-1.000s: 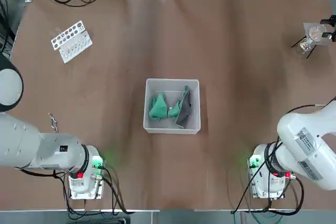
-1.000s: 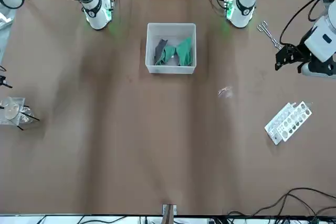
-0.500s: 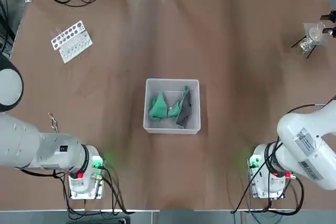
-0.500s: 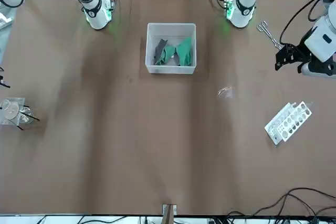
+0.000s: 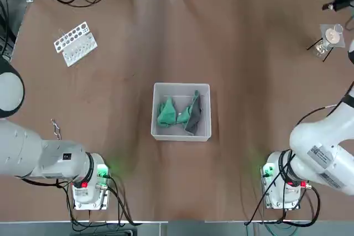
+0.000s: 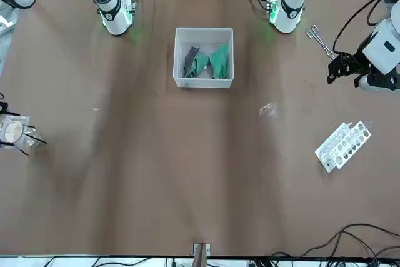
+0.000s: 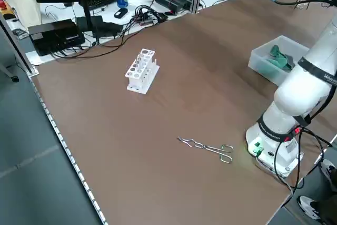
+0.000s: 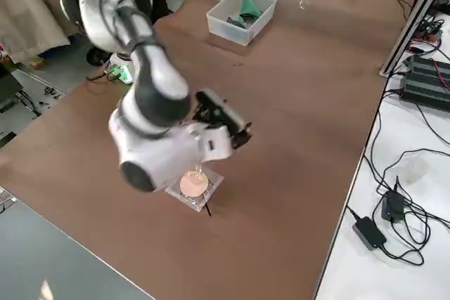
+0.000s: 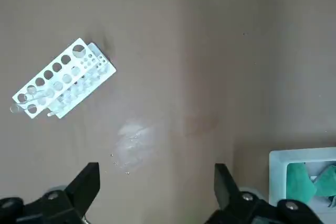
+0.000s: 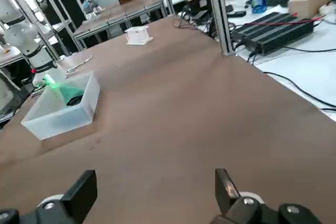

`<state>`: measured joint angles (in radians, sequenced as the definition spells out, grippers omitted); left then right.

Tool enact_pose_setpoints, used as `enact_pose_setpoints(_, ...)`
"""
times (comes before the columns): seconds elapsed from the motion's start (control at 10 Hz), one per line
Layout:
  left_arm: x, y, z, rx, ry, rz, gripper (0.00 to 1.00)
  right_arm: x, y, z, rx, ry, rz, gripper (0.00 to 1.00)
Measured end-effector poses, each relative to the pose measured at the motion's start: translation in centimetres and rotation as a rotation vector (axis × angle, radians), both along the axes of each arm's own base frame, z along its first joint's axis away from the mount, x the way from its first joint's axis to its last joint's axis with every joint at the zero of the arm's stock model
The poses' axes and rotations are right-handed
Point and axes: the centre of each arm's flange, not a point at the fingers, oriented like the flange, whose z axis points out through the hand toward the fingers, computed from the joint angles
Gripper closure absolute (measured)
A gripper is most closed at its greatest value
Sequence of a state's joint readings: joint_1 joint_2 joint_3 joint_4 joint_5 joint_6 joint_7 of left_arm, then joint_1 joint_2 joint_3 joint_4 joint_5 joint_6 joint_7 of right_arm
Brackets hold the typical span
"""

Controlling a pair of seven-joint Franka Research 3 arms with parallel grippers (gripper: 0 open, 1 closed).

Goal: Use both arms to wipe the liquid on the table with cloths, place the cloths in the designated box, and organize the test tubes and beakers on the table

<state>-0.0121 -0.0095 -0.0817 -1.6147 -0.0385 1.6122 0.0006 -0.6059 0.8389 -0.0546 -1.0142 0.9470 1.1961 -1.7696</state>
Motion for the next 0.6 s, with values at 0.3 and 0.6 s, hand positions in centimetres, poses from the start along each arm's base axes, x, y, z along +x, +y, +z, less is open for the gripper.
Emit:
enact_pose_setpoints(0.3, 0.0, 0.2, 0.1, 0.000, -0.002, 0.006, 0.04, 5.3, 9.0, 1.2, -0.143, 0.059, 0.030, 0.01)
enact_pose_setpoints(0.6, 0.1, 0.5, 0.1, 0.000, -0.003, 0.011, 0.04, 8.6, 18.4, 7.2, -0.409, 0.055, 0.028, 0.01)
